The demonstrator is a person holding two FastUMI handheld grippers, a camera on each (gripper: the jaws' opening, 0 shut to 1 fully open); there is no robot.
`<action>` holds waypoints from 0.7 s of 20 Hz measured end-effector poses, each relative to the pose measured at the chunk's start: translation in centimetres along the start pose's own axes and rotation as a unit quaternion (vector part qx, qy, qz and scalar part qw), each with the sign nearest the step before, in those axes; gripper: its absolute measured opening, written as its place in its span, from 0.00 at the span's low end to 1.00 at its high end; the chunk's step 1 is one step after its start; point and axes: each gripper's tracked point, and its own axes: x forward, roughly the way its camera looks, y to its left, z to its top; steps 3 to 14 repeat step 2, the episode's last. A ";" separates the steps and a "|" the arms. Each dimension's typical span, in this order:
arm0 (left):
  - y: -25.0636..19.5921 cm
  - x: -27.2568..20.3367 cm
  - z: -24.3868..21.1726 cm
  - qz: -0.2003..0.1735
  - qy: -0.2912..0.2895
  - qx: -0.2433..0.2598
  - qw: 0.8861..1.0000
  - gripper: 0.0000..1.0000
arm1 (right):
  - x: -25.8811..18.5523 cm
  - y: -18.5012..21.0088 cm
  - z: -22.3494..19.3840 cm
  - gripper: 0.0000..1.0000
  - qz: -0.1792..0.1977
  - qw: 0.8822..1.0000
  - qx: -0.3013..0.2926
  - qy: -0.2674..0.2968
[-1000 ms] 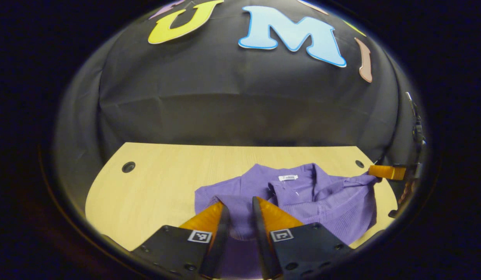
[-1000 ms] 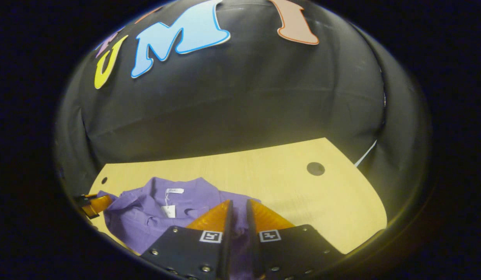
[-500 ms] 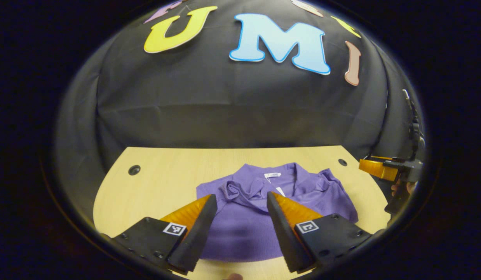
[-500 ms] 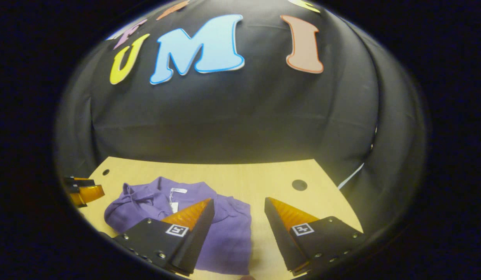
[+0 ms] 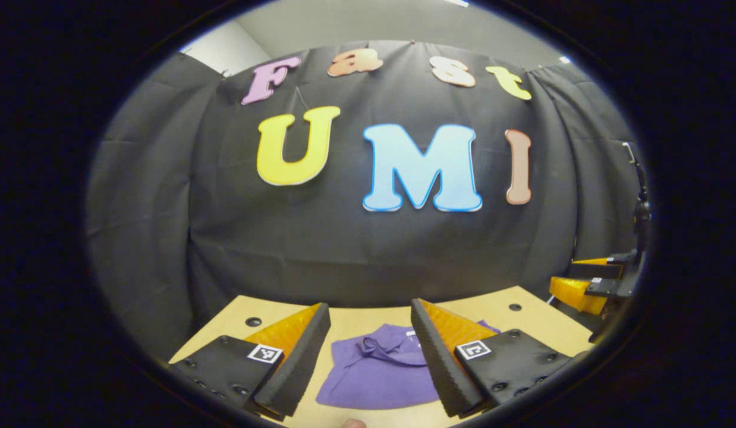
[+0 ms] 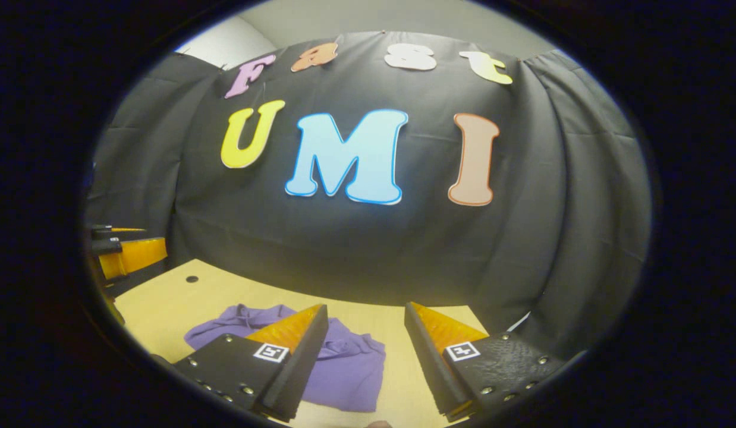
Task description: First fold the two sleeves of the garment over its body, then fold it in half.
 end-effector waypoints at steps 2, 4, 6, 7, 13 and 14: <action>-0.4 -1.7 1.1 0.006 -0.021 -0.002 1.000 0.92 | -2.1 0.5 1.1 0.81 0.010 1.000 -0.004 -0.017; -0.4 -1.7 1.1 0.006 -0.021 -0.002 1.000 0.92 | -2.1 0.5 1.1 0.81 0.010 1.000 -0.004 -0.017; -0.4 -1.7 1.1 0.006 -0.021 -0.002 1.000 0.92 | -2.1 0.5 1.1 0.81 0.010 1.000 -0.004 -0.017; -0.4 -1.7 1.1 0.006 -0.021 -0.002 1.000 0.92 | -2.1 0.5 1.1 0.81 0.010 1.000 -0.004 -0.017; -0.4 -1.7 1.1 0.006 -0.021 -0.002 1.000 0.92 | -2.1 0.5 1.1 0.81 0.010 1.000 -0.004 -0.017; -0.4 -1.7 1.1 0.006 -0.021 -0.002 1.000 0.92 | -2.1 0.5 1.1 0.81 0.010 1.000 -0.004 -0.017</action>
